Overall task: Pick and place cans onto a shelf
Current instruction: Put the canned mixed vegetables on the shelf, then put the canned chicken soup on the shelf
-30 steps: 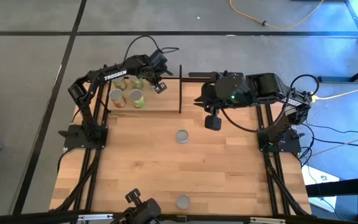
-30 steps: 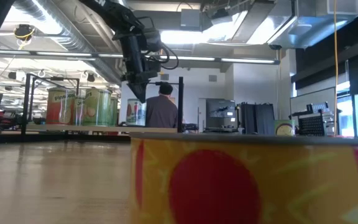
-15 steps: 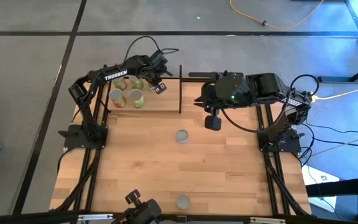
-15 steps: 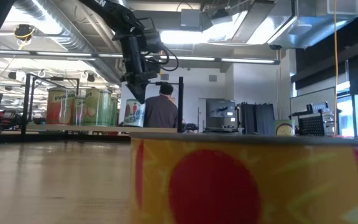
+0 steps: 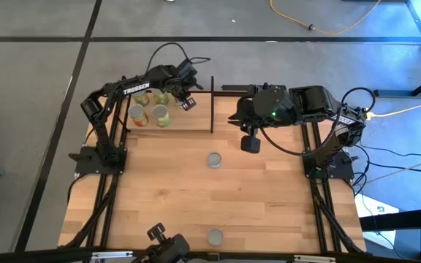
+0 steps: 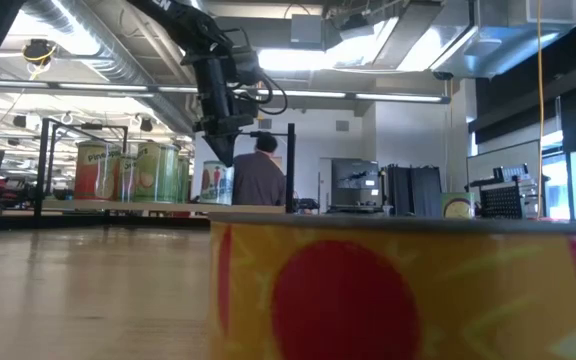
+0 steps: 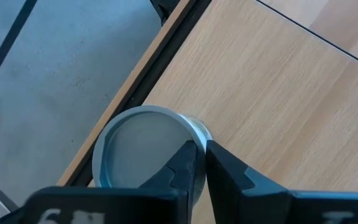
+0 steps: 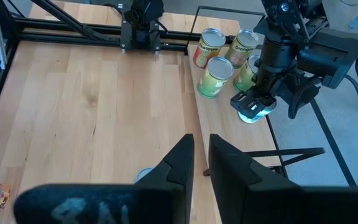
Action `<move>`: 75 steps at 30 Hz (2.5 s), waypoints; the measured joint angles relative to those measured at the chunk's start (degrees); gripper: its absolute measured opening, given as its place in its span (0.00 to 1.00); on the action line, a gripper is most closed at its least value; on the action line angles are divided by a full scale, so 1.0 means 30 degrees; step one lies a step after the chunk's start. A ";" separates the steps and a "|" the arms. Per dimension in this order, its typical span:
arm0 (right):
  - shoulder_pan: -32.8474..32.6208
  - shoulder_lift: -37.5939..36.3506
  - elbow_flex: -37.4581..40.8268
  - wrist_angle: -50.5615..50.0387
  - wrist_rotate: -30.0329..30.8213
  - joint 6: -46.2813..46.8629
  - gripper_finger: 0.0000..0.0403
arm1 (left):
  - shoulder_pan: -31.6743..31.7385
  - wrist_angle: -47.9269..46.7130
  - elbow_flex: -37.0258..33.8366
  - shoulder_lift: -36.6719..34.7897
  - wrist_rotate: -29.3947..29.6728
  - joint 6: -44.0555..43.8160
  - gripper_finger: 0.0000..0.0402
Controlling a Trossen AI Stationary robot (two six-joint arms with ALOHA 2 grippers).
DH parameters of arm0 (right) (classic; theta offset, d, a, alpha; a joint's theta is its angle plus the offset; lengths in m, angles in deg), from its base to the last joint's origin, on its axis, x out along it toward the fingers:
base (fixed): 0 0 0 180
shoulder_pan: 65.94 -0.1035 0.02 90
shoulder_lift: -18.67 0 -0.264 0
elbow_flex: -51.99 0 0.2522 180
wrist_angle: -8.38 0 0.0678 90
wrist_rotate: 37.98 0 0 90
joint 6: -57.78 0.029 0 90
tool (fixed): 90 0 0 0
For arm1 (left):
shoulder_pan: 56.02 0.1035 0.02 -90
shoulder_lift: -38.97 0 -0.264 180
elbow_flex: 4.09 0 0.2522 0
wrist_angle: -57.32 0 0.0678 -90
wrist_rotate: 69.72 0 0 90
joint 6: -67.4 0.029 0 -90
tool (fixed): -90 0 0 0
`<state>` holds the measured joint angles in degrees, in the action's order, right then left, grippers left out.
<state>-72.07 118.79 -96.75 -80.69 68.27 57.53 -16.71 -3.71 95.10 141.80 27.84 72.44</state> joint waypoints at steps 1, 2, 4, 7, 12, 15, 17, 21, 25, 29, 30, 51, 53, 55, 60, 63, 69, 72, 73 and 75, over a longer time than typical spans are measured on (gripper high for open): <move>0.0000 0.0000 0.0000 0.0000 0.0000 0.0000 0.13 | 0.0000 0.0000 0.0000 0.0000 -0.0002 0.0000 0.07; 0.0000 0.0000 0.0000 0.0000 0.0000 0.0000 0.13 | -0.0003 0.0000 0.0000 0.0000 0.0001 -0.0003 0.06; 0.0000 0.0000 0.0000 0.0000 0.0000 0.0000 0.13 | -0.0007 0.0000 0.0000 0.0000 -0.0002 -0.0168 0.06; 0.0003 0.0000 0.0000 0.0003 0.0000 0.0000 0.13 | -0.0007 0.0000 0.0000 0.0000 0.0003 -0.0578 0.07; 0.0002 0.0000 0.0000 0.0000 0.0000 0.0000 0.13 | -0.0015 -0.0022 0.0000 0.0000 0.0000 -0.0627 0.10; 0.0000 0.0000 0.0000 0.0000 0.0000 0.0000 0.13 | -0.0100 -0.0023 0.0000 -0.0001 0.0017 -0.0641 0.11; 0.0000 0.0000 0.0000 0.0000 0.0000 0.0000 0.13 | -0.0139 -0.0030 0.0000 -0.0007 0.0159 -0.0641 0.11; 0.0006 0.0000 0.0000 0.0000 0.0006 -0.0075 0.13 | -0.0345 -0.0097 0.0000 -0.0023 0.0217 -0.0641 0.11; 0.0003 0.0000 -0.0003 -0.0026 0.0029 -0.0073 0.13 | -0.0650 -0.0090 0.0000 -0.0607 0.0422 -0.0629 0.10; -0.0001 0.0000 -0.0007 -0.0348 0.0453 0.0061 0.13 | -0.1078 -0.0122 0.0007 -0.1687 0.0865 -0.0634 0.10; -0.0007 0.0000 -0.0007 -0.0473 0.0913 0.0321 0.13 | -0.1209 -0.0107 0.0007 -0.2071 0.0860 -0.0634 0.10; 0.8718 -0.0248 0.0401 -0.4925 0.1621 0.8820 0.13 | -0.8183 -0.1084 0.0044 -0.7035 0.0140 -0.2157 0.10; 1.0173 -0.0248 0.0407 -0.4916 0.0406 0.9405 0.13 | -0.8705 -0.1601 0.0044 -0.7160 0.0139 -0.2154 0.10; 1.1567 -0.0256 0.0608 -0.4881 -0.0767 0.9625 0.13 | -0.9058 -0.1592 0.0044 -0.7178 0.0139 -0.2149 0.10; 1.4795 -0.0262 0.2685 -0.4874 -0.2126 0.9867 0.13 | -0.9348 -0.1660 0.0044 -0.7409 0.0151 -0.2149 0.10; 1.6099 -0.0259 0.4780 -0.4889 -0.3061 0.9677 0.13 | -0.9091 -0.2050 0.0044 -0.7496 0.0291 -0.2142 0.10; 1.8134 -0.0226 0.9336 -0.4545 -0.3343 1.0003 0.13 | -0.8104 -0.2706 0.0044 -0.7686 0.0434 -0.2157 0.10; 1.8918 -0.0226 1.1407 -0.2714 -0.3293 0.9968 0.13 | -0.7495 -0.2718 0.0044 -0.7679 0.0460 -0.2146 0.10; 1.9123 -0.0226 1.2099 -0.1775 -0.3353 0.9967 0.13 | -0.7301 -0.2718 0.0044 -0.7679 0.0457 -0.2149 0.10; 1.9421 -0.0226 1.3357 -0.0010 -0.3513 0.9845 0.13 | -0.6892 -0.2718 0.0044 -0.7679 0.0454 -0.2142 0.10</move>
<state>-13.81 118.11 -56.68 -80.72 57.73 87.06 -37.38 -11.86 95.23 118.76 29.20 66.02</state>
